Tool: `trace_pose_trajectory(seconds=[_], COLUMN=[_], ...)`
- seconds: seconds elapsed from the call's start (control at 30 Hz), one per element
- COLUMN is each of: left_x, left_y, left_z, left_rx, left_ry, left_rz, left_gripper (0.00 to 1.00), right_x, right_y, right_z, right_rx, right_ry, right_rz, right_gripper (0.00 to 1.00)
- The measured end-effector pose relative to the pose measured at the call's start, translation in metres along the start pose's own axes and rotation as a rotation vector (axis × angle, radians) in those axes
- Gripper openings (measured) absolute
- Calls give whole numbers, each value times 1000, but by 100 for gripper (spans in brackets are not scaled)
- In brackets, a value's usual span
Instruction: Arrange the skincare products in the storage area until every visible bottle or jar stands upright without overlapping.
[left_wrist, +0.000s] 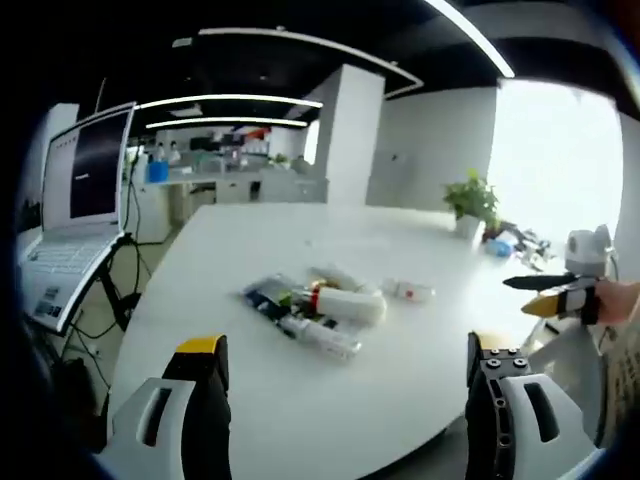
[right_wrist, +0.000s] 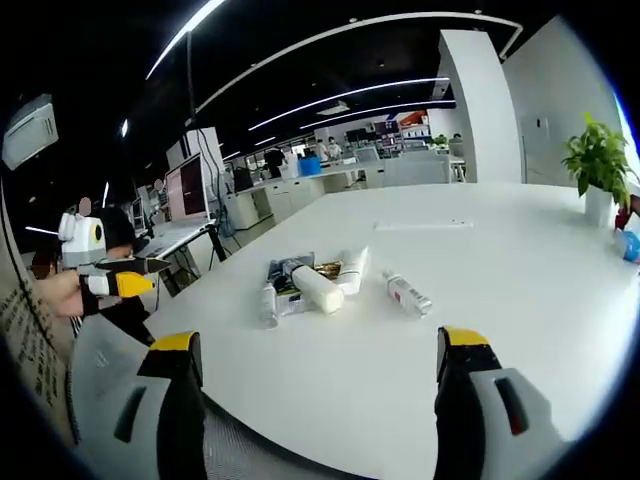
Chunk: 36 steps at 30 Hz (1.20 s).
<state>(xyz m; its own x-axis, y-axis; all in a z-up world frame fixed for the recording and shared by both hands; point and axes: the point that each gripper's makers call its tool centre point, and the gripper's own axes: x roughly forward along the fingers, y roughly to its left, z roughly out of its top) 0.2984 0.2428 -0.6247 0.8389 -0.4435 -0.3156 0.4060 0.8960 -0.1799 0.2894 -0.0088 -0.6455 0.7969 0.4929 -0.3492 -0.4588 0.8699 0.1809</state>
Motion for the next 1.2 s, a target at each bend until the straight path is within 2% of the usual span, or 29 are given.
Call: trace_pose_trajectory(seconds=[0.03,0.1,0.3,1.2], left_x=[-1,0,1,0], left_y=[1,-2,-6,-9], left_z=[2,0,-3,-1], left_rx=[1,-19,26,16], left_ry=[-13,0,17,13], left_rz=[6,-11,-13,-35], left_gripper=[97,97,97,97], right_x=[0,0,0,-1], right_y=[0,0,-1,-3], right_z=[0,0,0,-2], right_rx=[4,8,12,14], right_ry=[0,-2,-4,16], right_rz=[0,1,-2,-22], right_gripper=[97,98,98,98])
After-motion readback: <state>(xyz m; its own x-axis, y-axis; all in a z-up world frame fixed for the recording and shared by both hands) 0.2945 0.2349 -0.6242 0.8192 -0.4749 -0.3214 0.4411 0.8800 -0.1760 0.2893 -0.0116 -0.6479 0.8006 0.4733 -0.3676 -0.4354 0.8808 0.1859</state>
